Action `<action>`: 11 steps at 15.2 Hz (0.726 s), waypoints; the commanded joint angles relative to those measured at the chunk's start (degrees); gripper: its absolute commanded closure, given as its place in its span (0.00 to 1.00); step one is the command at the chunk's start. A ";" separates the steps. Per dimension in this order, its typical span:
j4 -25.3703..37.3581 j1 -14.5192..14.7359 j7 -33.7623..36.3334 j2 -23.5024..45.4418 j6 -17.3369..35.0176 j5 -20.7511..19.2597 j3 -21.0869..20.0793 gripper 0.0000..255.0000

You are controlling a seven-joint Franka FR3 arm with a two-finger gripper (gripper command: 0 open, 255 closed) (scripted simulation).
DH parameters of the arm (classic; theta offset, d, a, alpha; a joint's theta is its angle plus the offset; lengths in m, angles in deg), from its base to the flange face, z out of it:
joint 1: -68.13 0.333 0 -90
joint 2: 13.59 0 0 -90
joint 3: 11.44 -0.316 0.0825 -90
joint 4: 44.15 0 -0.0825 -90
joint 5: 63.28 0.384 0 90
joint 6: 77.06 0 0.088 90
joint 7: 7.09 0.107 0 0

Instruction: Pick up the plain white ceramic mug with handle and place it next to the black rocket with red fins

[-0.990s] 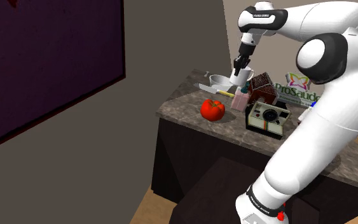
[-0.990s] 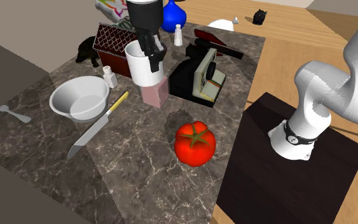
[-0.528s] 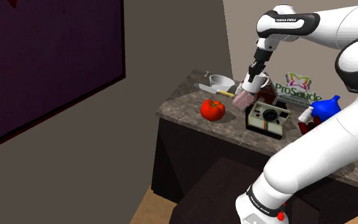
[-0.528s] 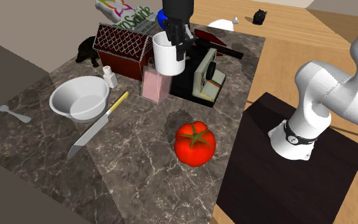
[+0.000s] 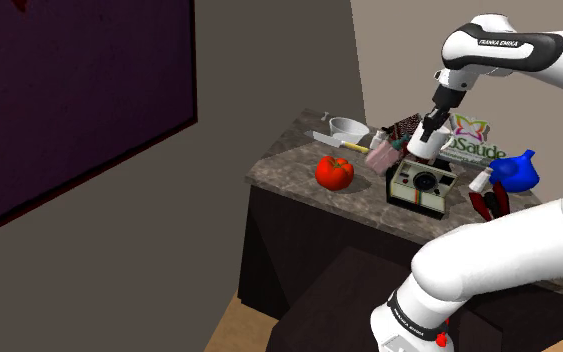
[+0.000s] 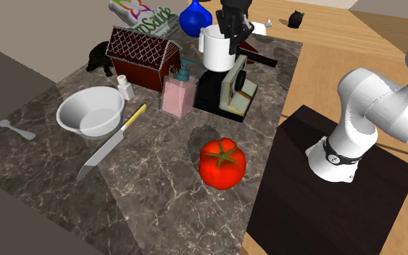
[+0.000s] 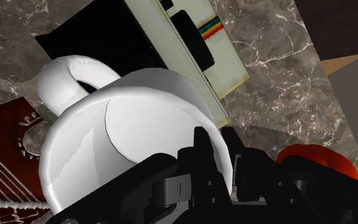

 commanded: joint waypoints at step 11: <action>-6.77 -9.15 -9.94 -15.49 -6.05 -9.60 4.07 1.00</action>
